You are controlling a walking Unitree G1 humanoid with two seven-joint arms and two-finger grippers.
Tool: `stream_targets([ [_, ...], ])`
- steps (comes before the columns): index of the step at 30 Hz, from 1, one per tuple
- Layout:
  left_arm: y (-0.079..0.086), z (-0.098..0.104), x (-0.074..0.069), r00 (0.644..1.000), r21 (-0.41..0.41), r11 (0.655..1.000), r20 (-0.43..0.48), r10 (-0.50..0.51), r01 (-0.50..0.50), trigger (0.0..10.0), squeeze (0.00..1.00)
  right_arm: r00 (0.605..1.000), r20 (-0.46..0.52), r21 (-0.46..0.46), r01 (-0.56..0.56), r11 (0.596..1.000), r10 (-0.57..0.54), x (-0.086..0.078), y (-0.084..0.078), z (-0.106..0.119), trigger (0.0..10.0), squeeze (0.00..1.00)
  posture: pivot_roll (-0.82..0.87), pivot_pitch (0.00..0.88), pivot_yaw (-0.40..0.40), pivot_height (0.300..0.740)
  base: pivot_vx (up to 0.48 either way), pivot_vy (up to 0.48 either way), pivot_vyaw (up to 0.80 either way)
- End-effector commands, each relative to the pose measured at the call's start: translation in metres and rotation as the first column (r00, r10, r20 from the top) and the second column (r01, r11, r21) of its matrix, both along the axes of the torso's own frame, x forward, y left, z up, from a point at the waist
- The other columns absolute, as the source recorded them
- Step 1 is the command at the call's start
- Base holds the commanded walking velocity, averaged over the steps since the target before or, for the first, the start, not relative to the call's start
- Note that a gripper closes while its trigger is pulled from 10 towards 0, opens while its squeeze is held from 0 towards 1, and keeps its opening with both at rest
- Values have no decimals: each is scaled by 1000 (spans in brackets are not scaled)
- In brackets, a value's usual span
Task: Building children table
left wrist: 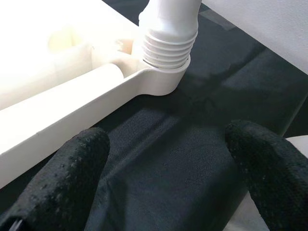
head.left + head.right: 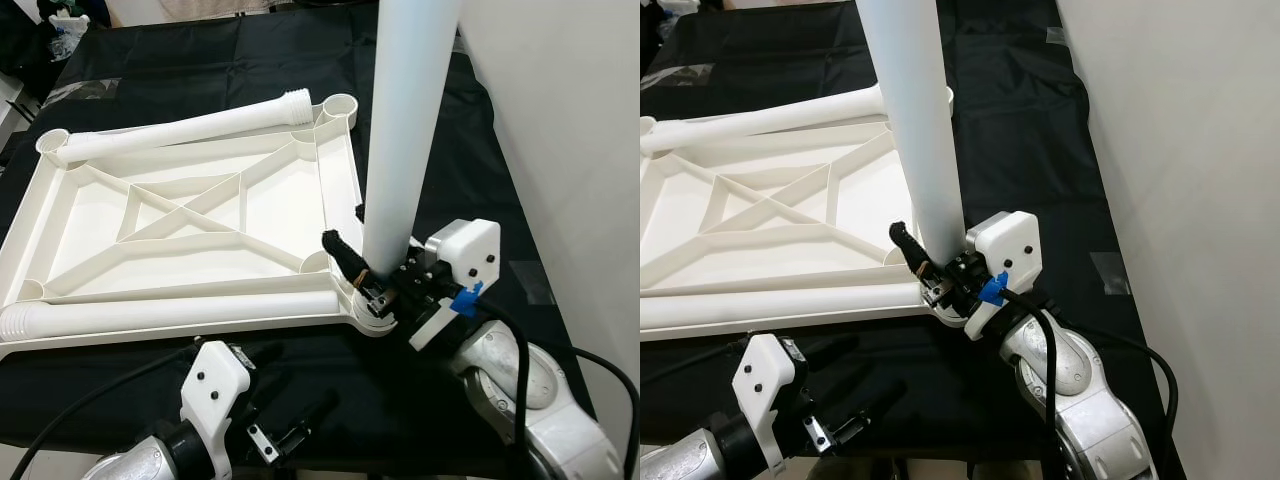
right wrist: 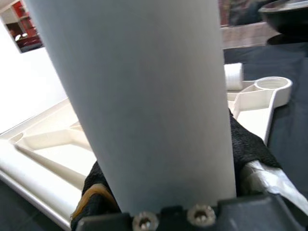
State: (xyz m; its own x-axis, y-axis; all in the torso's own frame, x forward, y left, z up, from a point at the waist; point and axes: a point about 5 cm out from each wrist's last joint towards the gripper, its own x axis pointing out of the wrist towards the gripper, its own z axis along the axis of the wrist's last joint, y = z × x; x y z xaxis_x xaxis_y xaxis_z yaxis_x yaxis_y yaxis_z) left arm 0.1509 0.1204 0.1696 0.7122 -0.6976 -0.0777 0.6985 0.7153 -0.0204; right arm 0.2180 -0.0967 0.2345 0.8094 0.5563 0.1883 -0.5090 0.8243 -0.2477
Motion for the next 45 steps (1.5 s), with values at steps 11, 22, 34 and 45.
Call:
stream_targets([
  [11, 15, 8, 14, 993, -11, 994, 35, 110, -110, 10000, 0, 966, -126, -69, 219, 973, -226, 3, 0, -33, 10000, 0, 27, 293, 74, 740, 0, 0, 0],
  [22, 36, 71, 55, 962, -166, 977, 214, 169, -135, 10000, 0, 960, -126, -64, 244, 968, -250, 3, 4, -35, 10000, 0, 27, 285, 74, 740, 0, 0, 0],
  [34, 24, 149, 59, 888, -297, 877, 383, -254, 379, 10000, 0, 954, -126, -58, 265, 962, -271, 4, 8, -38, 10000, 0, 17, 266, 77, 740, 0, 0, 0],
  [45, 23, 203, 63, 694, -164, 697, 394, -603, 698, 10000, 0, 949, -129, -51, 284, 957, -288, 5, 11, -41, 10000, 0, 20, 255, 86, 740, 0, 0, 0],
])
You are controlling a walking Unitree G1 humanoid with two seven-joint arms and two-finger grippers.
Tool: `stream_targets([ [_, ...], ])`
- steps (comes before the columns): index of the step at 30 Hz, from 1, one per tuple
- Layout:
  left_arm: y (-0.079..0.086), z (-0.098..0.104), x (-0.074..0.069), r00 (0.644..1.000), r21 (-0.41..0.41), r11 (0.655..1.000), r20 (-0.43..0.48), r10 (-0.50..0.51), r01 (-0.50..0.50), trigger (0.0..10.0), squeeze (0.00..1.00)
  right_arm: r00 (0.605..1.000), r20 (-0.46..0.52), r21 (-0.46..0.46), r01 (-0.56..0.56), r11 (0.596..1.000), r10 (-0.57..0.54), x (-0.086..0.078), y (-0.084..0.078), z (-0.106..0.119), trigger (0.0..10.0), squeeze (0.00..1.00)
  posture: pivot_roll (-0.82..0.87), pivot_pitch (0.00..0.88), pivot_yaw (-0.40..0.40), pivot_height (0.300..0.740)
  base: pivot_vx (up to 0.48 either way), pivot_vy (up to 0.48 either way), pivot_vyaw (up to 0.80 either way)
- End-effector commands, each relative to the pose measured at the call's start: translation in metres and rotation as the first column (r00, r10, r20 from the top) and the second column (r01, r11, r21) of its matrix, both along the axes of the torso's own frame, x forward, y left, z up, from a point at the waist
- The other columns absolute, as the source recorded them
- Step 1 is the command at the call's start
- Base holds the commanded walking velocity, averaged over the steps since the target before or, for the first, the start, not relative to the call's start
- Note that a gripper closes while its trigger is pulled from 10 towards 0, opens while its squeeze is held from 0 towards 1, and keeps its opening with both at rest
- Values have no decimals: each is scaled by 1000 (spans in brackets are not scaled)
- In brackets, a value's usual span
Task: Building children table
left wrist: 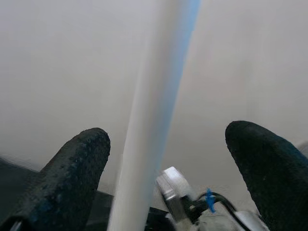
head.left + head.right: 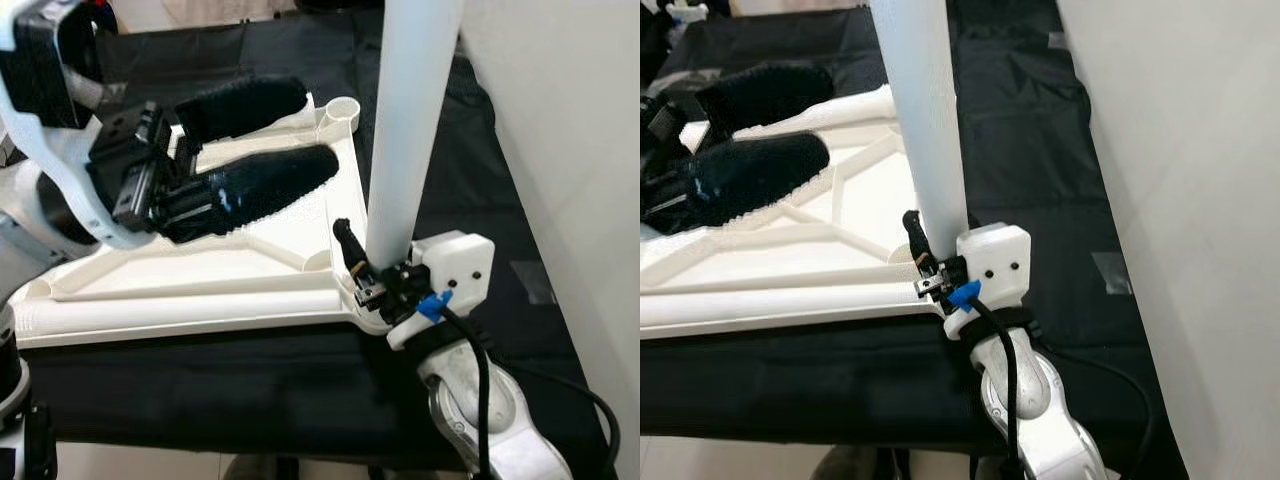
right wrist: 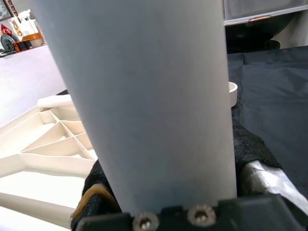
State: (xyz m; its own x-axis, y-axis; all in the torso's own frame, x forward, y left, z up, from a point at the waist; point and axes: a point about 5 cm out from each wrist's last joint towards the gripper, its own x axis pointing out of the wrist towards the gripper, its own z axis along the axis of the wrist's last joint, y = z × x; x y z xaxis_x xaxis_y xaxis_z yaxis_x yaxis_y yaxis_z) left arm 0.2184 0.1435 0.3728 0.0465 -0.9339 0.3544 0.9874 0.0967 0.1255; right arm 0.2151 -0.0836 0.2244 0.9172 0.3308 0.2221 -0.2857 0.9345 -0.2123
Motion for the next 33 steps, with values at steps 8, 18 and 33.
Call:
stream_targets([
  [8, -16, 4, 20, 999, 75, 997, 6, -31, 31, 10000, 0, 987, -155, -49, 37, 998, -45, 5, 1, -30, 10000, 0, 20, 264, 94, 740, 0, 0, 0],
  [18, -33, 11, 49, 996, 139, 986, -13, -91, 92, 4745, 0, 987, -153, -37, 44, 998, -50, 4, 3, -28, 10000, 0, 20, 274, 107, 740, 0, 0, 0],
  [33, -68, 19, 48, 970, 203, 951, 30, -242, 231, 10000, 0, 987, -153, -33, 50, 998, -54, 5, 2, -28, 10000, 0, 17, 273, 106, 740, 0, 0, 0],
])
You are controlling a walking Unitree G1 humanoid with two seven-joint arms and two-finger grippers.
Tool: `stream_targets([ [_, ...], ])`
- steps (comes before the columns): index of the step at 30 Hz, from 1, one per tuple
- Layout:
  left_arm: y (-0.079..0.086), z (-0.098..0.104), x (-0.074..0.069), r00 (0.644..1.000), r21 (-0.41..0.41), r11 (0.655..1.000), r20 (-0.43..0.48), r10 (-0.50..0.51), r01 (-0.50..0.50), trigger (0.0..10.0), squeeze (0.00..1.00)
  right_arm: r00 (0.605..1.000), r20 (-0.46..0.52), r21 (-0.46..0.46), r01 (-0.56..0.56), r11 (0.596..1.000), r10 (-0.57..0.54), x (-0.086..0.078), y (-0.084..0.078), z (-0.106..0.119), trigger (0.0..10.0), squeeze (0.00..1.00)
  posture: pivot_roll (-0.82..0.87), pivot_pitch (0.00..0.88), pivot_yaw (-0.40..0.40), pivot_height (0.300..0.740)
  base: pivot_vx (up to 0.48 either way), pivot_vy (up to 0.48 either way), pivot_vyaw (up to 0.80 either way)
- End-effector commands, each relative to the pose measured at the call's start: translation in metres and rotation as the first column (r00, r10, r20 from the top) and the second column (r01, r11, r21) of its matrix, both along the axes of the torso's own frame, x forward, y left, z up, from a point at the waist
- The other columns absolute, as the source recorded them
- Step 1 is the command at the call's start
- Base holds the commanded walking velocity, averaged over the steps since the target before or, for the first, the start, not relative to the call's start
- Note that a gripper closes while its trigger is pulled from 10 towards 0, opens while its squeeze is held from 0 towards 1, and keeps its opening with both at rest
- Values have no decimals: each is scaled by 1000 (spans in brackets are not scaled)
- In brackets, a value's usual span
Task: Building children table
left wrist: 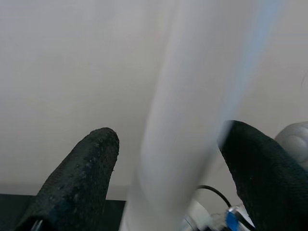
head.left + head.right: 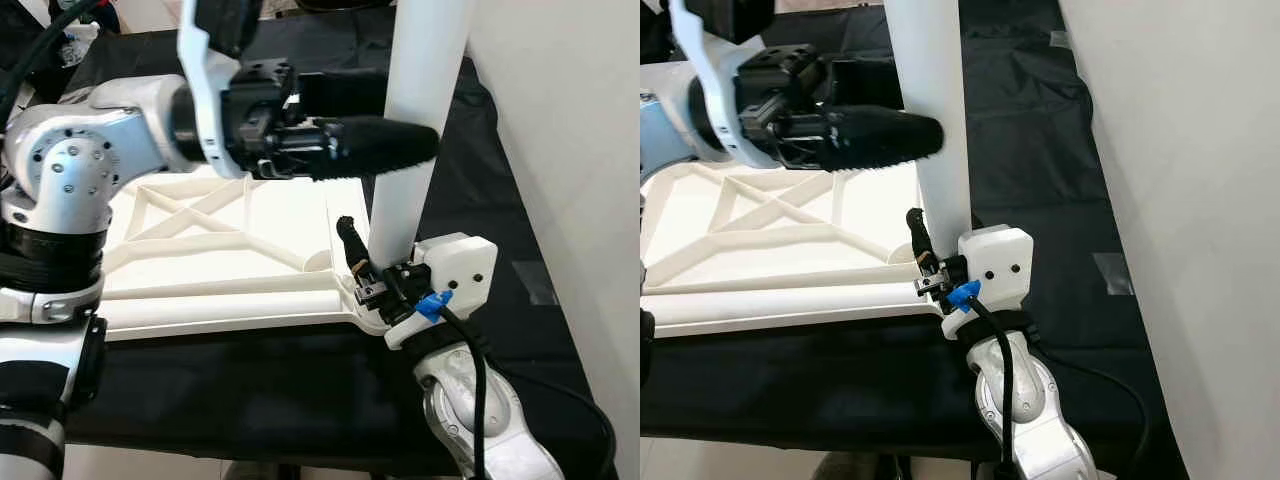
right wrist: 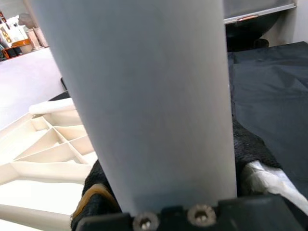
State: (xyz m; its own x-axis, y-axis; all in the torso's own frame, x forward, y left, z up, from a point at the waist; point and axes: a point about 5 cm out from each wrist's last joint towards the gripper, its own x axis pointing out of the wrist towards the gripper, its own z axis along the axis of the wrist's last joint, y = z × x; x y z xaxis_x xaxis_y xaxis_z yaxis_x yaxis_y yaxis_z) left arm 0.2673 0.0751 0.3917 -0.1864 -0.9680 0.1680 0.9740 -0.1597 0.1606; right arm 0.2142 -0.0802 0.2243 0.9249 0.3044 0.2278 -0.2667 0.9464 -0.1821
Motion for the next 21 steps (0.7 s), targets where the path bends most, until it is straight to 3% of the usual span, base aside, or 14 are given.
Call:
stream_targets([
  [1, -6, 1, 4, 1000, 11, 1000, 16, -11, 11, 10000, 0, 988, -149, -60, 25, 998, -34, 6, -1, -28, 10000, 0, 17, 275, 107, 740, 0, 0, 0],
  [6, -20, 1, 18, 1000, 17, 1000, 22, 8, -9, 10000, 0, 988, -149, -58, 26, 998, -35, 6, -1, -27, 10000, 0, 16, 274, 108, 740, 0, 0, 0],
  [7, -30, 1, 31, 999, 17, 999, 23, 38, -39, 8157, 0, 988, -148, -57, 26, 998, -35, 6, -1, -27, 10000, 0, 16, 274, 109, 740, 0, 0, 0],
  [9, -30, 1, 31, 999, 17, 999, 23, 38, -39, 8157, 0, 988, -148, -57, 26, 998, -35, 6, -1, -27, 10000, 0, 16, 274, 109, 740, 0, 0, 0],
  [10, -48, 3, 46, 997, 20, 997, 30, 78, -79, 0, 0, 988, -147, -56, 27, 998, -35, 6, -1, -27, 10000, 0, 16, 274, 110, 740, 0, 0, 0],
  [15, -59, 5, 50, 995, 20, 996, 36, 88, -89, 0, 0, 989, -147, -54, 28, 998, -36, 7, 0, -27, 10000, 0, 16, 274, 110, 740, 0, 0, 0],
  [17, -48, 4, 44, 996, 22, 997, 48, 74, -75, 0, 0, 989, -146, -51, 27, 998, -34, 7, 0, -27, 10000, 0, 16, 273, 112, 740, 0, 0, 0],
  [21, -41, 3, 42, 996, 34, 998, 68, 59, -61, 0, 0, 989, -147, -39, 20, 999, -26, 6, 0, -27, 10000, 0, 14, 270, 114, 740, 0, 0, 0],
])
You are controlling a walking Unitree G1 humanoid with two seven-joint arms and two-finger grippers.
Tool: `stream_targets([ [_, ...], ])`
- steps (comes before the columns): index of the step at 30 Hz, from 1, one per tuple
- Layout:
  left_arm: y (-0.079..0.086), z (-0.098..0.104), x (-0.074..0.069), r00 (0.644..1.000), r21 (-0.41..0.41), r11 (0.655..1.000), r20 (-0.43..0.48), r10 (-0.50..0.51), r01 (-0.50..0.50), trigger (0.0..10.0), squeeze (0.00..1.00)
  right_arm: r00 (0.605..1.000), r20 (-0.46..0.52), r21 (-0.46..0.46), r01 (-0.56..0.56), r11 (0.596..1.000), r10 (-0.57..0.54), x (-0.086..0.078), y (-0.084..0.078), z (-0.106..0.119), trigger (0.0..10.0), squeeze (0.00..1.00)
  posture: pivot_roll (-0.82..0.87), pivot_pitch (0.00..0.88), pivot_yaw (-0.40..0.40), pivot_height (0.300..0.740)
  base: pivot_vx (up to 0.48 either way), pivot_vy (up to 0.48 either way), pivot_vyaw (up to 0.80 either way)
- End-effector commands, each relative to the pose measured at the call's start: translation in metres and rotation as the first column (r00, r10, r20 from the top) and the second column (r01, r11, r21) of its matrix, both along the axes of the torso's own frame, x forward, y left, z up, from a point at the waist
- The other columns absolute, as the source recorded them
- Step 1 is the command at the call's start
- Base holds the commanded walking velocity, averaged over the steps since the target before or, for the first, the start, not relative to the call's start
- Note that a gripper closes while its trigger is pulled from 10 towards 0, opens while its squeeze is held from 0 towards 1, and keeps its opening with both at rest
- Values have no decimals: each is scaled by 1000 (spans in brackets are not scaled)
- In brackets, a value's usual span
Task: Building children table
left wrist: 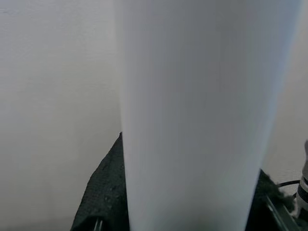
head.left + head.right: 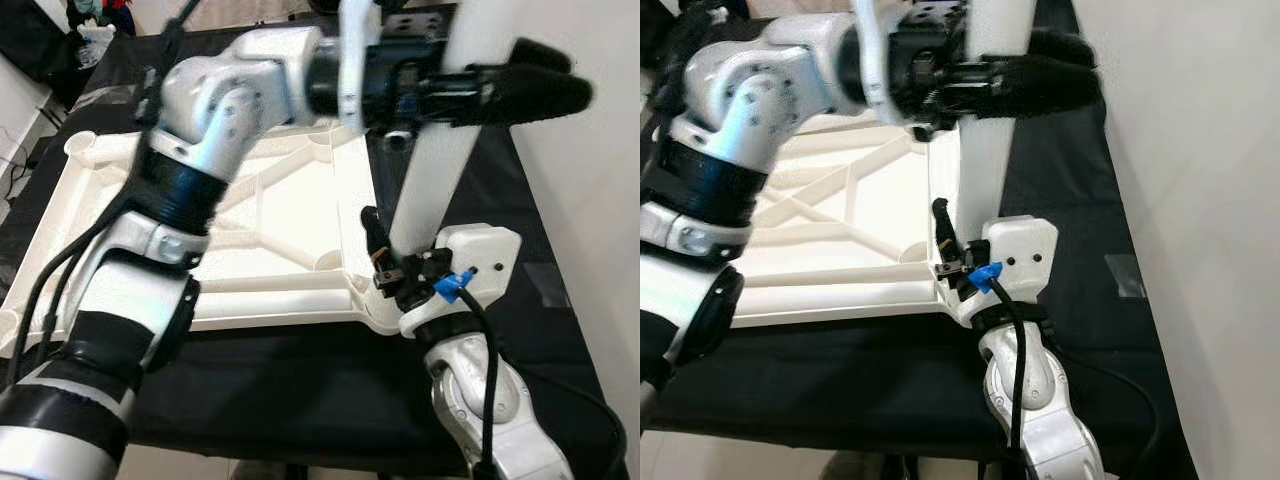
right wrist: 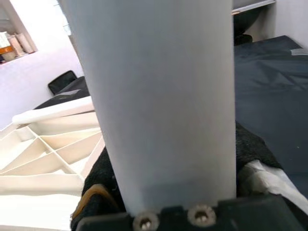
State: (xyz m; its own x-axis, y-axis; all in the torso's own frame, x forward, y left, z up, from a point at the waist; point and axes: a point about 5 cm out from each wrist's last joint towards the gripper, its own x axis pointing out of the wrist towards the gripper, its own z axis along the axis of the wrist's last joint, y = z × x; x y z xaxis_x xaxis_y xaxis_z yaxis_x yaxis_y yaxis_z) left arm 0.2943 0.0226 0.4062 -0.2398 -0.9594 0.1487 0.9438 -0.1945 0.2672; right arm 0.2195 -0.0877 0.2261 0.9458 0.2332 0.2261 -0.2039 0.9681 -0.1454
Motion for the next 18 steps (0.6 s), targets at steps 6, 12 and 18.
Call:
stream_targets([
  [6, 10, -10, 21, 997, 44, 996, -8, 73, -73, 0, 0, 990, -133, -47, -60, 997, 53, 1, 8, -27, 10000, 392, 11, 267, 112, 740, 0, 0, 0],
  [12, 10, -10, 21, 998, 47, 997, 2, 66, -66, 0, 0, 988, -112, -21, -105, 994, 102, 2, 9, -23, 10000, 1000, 10, 264, 111, 740, 0, 0, 0],
  [18, 10, -11, 20, 998, 58, 997, 14, 53, -54, 0, 0, 918, -51, -21, -395, 918, 394, 12, 0, -3, 10000, 1000, 7, 257, 112, 740, 0, 0, 0],
])
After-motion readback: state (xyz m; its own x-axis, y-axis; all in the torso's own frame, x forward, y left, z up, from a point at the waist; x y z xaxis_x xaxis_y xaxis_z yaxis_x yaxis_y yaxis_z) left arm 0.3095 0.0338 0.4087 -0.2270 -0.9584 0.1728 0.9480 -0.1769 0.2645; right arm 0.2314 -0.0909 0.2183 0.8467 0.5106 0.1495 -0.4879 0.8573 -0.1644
